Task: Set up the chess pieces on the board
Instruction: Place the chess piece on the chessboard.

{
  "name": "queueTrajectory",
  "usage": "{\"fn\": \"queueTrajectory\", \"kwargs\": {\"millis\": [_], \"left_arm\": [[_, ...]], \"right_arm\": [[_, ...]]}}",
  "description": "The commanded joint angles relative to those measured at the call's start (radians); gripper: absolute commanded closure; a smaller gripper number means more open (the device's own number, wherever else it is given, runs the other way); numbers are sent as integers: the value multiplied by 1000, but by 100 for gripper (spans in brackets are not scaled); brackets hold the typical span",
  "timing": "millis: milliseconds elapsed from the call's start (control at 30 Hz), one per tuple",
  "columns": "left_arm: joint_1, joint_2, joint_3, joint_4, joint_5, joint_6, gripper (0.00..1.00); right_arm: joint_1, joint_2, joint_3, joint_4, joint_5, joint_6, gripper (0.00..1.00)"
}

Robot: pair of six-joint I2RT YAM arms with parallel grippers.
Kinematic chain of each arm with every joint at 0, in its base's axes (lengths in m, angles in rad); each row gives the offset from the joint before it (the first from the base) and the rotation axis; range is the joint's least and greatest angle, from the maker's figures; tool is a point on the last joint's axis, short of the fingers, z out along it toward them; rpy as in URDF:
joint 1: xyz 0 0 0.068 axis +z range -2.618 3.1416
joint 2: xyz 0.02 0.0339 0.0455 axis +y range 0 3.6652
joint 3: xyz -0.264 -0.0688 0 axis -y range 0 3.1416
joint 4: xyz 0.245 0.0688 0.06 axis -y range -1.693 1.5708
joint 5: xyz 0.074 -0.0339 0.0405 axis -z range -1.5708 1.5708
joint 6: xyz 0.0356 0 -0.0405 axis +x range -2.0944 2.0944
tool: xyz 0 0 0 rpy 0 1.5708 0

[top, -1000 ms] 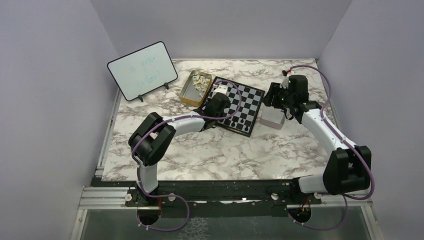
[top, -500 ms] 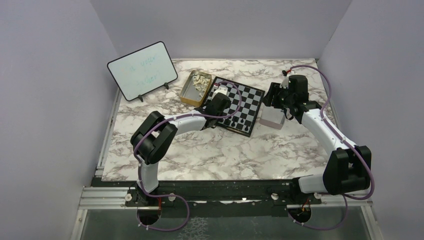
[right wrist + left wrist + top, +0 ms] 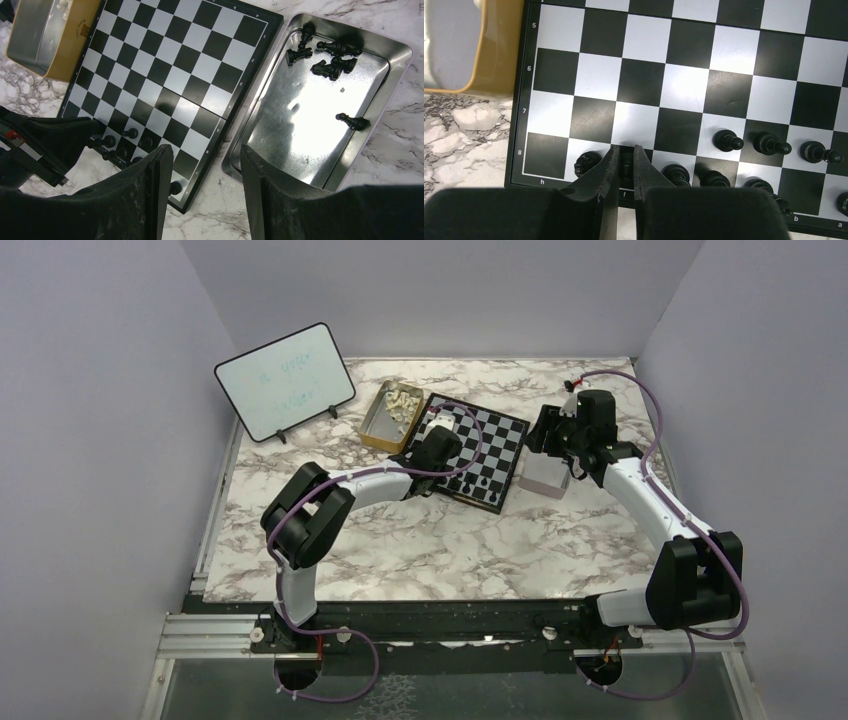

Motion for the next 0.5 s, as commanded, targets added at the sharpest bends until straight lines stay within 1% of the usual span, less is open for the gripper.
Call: {"fn": "queueTrajectory", "kwargs": {"millis": [0, 467], "left_arm": [[0, -9, 9, -7, 39, -18, 89], [0, -12, 6, -25, 27, -20, 89]], "right_arm": [[-5, -19, 2, -7, -13, -13, 43], [-5, -22, 1, -6, -14, -14, 43]]}}
